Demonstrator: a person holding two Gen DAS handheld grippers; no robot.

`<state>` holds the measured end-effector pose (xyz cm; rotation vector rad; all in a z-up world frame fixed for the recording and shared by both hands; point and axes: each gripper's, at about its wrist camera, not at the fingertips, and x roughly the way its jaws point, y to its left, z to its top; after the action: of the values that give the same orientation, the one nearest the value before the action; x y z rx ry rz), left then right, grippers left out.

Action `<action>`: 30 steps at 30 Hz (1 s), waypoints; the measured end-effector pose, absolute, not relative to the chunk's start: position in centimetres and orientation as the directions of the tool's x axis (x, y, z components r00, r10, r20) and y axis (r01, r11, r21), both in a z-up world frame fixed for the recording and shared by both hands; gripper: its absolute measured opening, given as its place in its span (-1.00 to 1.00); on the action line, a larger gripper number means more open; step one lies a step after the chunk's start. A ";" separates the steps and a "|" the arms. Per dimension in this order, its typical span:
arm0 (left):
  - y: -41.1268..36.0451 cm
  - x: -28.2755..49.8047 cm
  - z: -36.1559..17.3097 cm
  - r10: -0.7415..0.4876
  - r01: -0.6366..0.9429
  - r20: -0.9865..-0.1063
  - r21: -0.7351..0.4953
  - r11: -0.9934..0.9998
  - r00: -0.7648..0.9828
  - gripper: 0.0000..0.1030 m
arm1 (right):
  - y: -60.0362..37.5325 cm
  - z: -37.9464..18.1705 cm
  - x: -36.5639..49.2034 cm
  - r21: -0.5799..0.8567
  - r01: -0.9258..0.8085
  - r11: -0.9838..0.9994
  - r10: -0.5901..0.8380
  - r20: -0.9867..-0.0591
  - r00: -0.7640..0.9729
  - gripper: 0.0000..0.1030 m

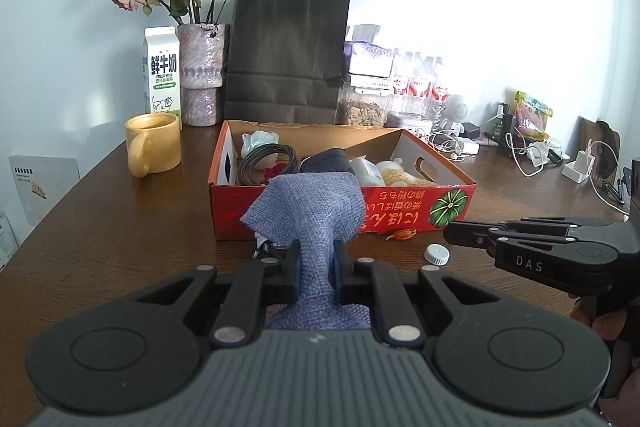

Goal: Organize objects
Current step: 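Carry the blue-gray cloth and white puck charger over the red box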

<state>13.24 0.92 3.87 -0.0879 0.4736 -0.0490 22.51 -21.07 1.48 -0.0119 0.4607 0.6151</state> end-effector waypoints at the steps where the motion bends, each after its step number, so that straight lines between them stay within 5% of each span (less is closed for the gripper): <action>1: 0.9 13.3 3.9 -0.069 0.027 -0.455 -0.097 0.995 0.888 -0.71 | -21.1 1.4 22.6 0.128 -0.558 0.820 0.554 -0.421 0.718 -0.99; 8: 1.4 13.4 3.4 -0.063 0.013 -0.468 -0.108 0.994 0.882 -0.72 | -19.4 -1.0 23.6 0.155 -0.616 0.772 0.590 -0.535 0.605 -0.48; 15: 1.6 13.3 3.1 -0.061 0.008 -0.478 -0.113 0.994 0.876 -0.72 | -16.5 -2.9 24.4 0.133 -0.639 0.758 0.567 -0.618 0.544 -0.50; 17: 1.7 13.4 3.2 -0.061 0.008 -0.476 -0.113 0.994 0.877 -0.72 | -16.4 -2.8 24.3 0.129 -0.642 0.755 0.569 -0.614 0.546 -0.77; 30: 1.1 17.6 5.9 -0.094 0.060 -0.394 -0.097 0.993 0.914 -0.72 | -19.8 3.4 26.1 0.091 -0.573 0.815 0.552 -0.425 0.718 -0.77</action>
<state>17.63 1.14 5.87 -0.0840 0.4099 -0.0793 26.06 -19.77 3.37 -0.0484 0.4542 0.6222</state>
